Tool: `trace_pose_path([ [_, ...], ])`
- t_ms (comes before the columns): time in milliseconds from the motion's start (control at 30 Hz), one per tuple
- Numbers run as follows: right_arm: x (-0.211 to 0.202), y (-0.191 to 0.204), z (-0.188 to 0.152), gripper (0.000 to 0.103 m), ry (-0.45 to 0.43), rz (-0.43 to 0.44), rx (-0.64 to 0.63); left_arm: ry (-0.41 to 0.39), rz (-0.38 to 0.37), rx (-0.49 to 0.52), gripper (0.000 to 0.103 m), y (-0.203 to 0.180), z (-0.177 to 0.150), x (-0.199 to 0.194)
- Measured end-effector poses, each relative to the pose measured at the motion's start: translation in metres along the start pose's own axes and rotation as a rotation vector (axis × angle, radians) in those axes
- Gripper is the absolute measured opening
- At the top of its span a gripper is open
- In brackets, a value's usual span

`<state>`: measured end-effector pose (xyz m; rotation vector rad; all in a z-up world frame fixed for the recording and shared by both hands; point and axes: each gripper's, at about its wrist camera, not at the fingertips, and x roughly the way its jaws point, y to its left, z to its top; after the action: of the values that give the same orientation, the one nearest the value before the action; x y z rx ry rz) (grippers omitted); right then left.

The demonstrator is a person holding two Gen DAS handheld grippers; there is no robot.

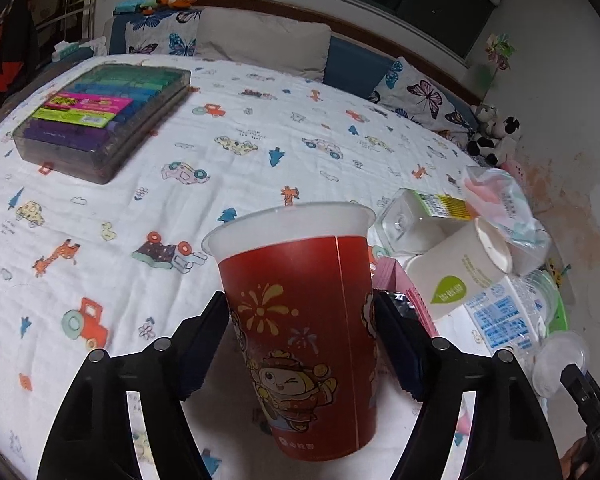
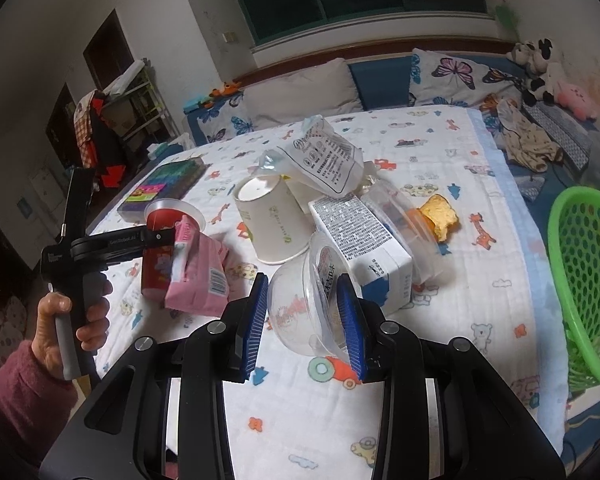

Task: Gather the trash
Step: 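Lift both cups and carry them toward the green mesh basket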

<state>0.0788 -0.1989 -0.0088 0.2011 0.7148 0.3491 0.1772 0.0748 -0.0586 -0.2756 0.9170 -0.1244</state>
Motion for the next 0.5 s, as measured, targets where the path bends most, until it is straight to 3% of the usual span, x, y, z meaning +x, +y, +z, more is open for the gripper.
trace_pose_path([
  [300, -0.024, 0.011, -0.003, 0.036, -0.034, 0.03, -0.008, -0.069, -0.006, 0.025, 0.07, -0.001, -0.005, -0.047],
  [500, -0.041, 0.011, -0.001, 0.036, -0.073, 0.019, -0.003, -0.118, -0.052, 0.065, 0.07, -0.016, -0.006, -0.078],
])
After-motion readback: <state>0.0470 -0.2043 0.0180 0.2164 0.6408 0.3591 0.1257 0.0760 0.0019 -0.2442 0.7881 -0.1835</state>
